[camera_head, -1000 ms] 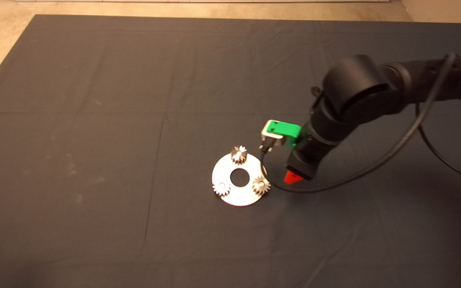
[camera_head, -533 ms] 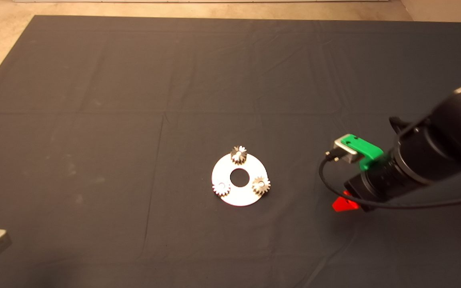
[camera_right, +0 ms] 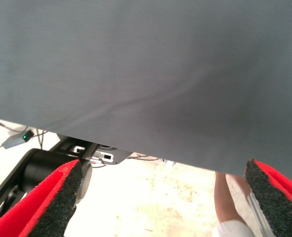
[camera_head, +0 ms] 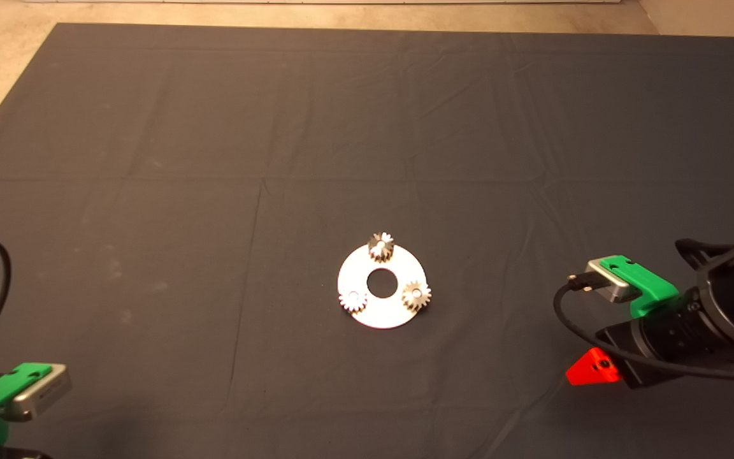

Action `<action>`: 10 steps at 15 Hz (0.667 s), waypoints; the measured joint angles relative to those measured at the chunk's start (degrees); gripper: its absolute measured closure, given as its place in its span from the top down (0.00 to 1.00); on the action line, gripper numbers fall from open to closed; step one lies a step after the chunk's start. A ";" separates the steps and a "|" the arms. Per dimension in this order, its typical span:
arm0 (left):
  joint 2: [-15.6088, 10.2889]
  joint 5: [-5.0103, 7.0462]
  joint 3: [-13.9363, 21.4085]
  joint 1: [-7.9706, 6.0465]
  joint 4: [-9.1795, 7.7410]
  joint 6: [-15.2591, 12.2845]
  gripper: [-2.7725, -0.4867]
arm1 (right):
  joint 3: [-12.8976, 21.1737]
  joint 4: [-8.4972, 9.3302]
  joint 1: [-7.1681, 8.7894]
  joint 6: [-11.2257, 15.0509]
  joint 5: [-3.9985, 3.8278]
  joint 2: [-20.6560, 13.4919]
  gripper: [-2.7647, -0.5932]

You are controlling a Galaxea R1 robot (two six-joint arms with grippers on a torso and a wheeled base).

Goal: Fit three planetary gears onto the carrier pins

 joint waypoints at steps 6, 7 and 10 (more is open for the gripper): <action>7.20 0.01 0.02 -2.15 -0.72 -3.42 0.91 | 0.35 0.43 0.02 -0.01 -0.02 -1.01 0.97; 8.59 0.00 0.02 -2.87 -0.70 -3.77 0.93 | 0.41 0.44 0.02 -0.01 -0.02 -1.24 1.00; 10.03 -0.16 0.00 -4.16 -0.71 -4.34 0.95 | 0.44 0.51 0.02 -0.01 -0.05 -1.41 1.00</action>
